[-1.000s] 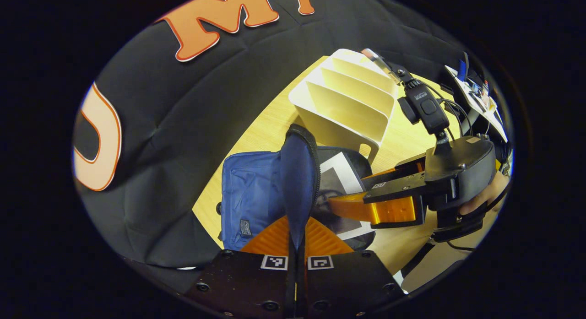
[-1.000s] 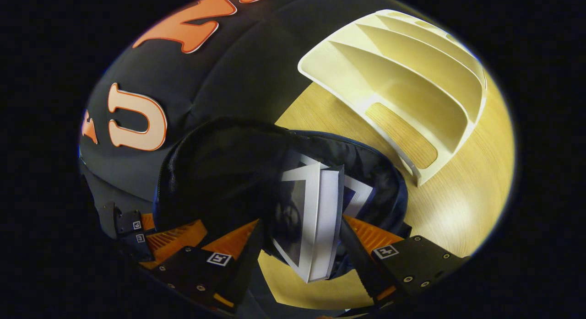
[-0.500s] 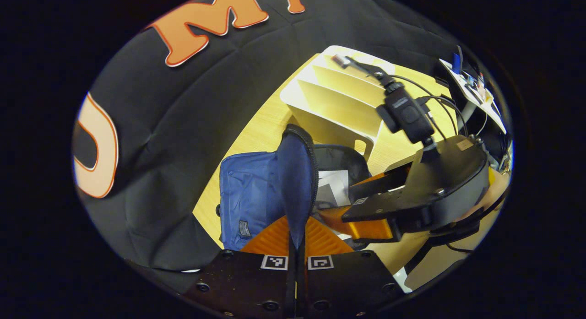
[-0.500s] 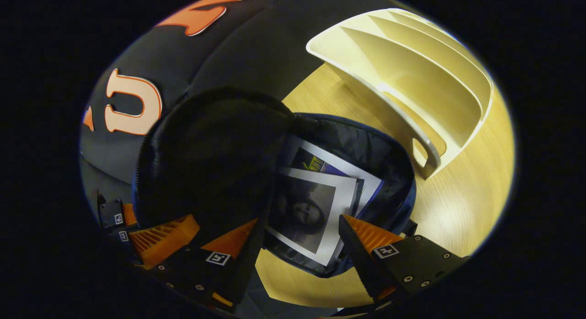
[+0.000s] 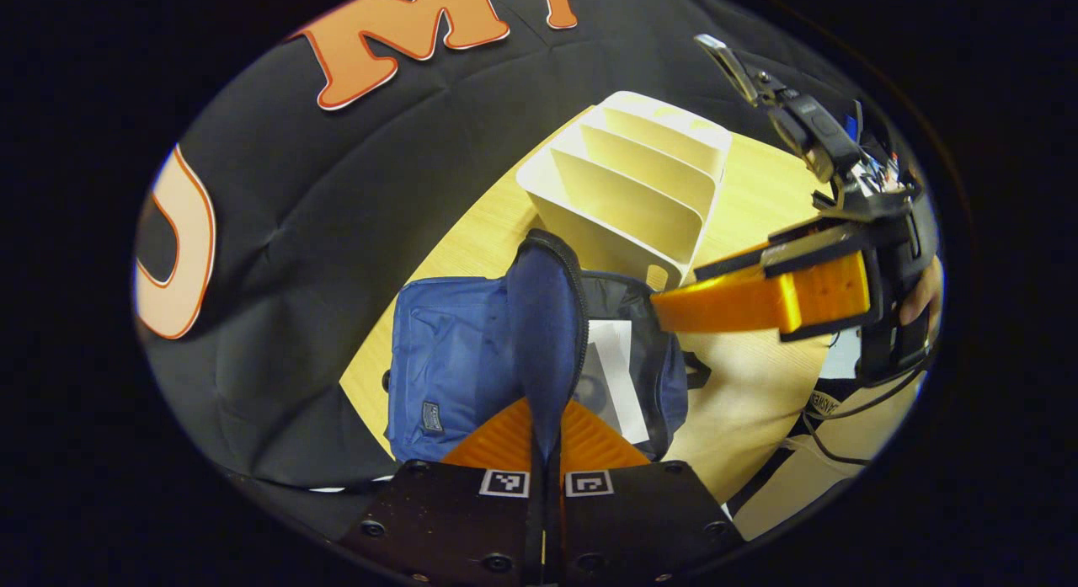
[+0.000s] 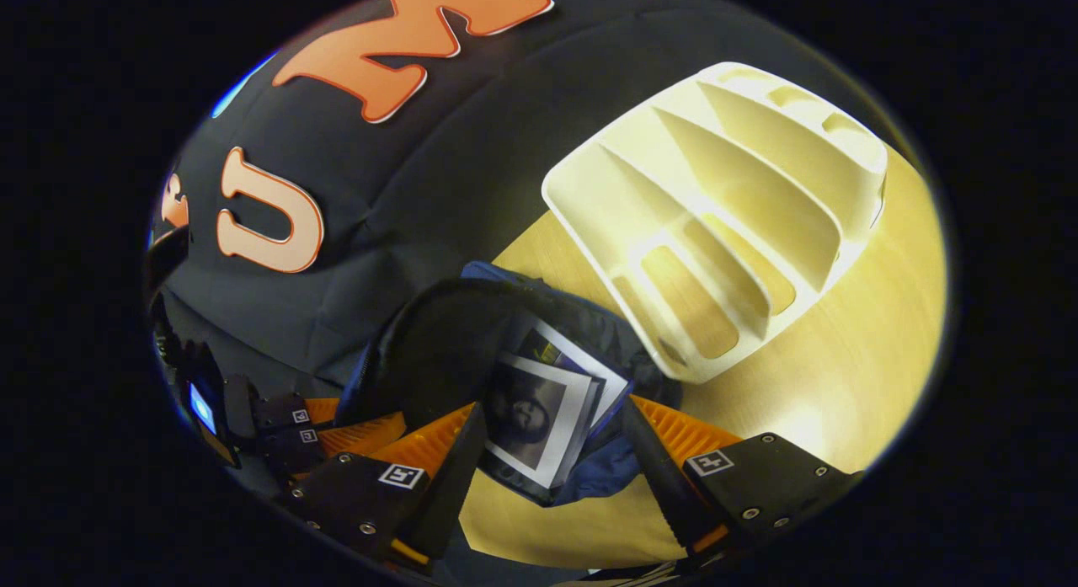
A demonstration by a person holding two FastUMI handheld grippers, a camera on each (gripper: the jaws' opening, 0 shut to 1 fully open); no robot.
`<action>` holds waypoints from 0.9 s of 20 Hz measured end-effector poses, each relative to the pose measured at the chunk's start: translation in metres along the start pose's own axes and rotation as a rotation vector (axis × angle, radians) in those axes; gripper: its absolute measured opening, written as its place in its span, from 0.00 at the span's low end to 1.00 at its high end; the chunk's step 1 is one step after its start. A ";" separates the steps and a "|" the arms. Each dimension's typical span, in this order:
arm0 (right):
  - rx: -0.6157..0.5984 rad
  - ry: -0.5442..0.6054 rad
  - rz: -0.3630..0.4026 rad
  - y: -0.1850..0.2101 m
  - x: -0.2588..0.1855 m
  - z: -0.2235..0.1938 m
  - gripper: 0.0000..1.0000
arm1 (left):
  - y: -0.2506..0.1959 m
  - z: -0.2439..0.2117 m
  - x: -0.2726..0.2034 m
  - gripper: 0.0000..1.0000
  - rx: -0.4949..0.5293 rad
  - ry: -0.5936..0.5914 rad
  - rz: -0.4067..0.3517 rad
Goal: Open the schoolbag, grab two books from the bookshelf and put them into the schoolbag.
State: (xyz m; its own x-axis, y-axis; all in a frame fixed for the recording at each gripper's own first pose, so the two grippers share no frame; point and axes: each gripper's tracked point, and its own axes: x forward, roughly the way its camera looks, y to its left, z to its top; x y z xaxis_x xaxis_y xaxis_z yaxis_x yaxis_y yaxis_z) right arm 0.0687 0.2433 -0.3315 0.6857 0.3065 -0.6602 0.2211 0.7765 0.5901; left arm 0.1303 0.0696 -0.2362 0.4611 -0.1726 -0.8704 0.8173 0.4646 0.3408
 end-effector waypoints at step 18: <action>-0.181 0.072 0.070 -0.097 -0.097 0.067 0.97 | -0.097 0.008 0.002 0.86 -0.403 0.034 0.052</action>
State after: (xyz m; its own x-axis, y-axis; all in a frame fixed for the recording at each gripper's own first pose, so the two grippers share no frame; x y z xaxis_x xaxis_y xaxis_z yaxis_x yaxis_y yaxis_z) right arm 0.0276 0.1011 -0.2939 0.6424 0.3965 -0.6559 0.0417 0.8364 0.5465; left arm 0.0553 0.0169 -0.2682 0.4814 -0.1144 -0.8690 0.5892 0.7762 0.2243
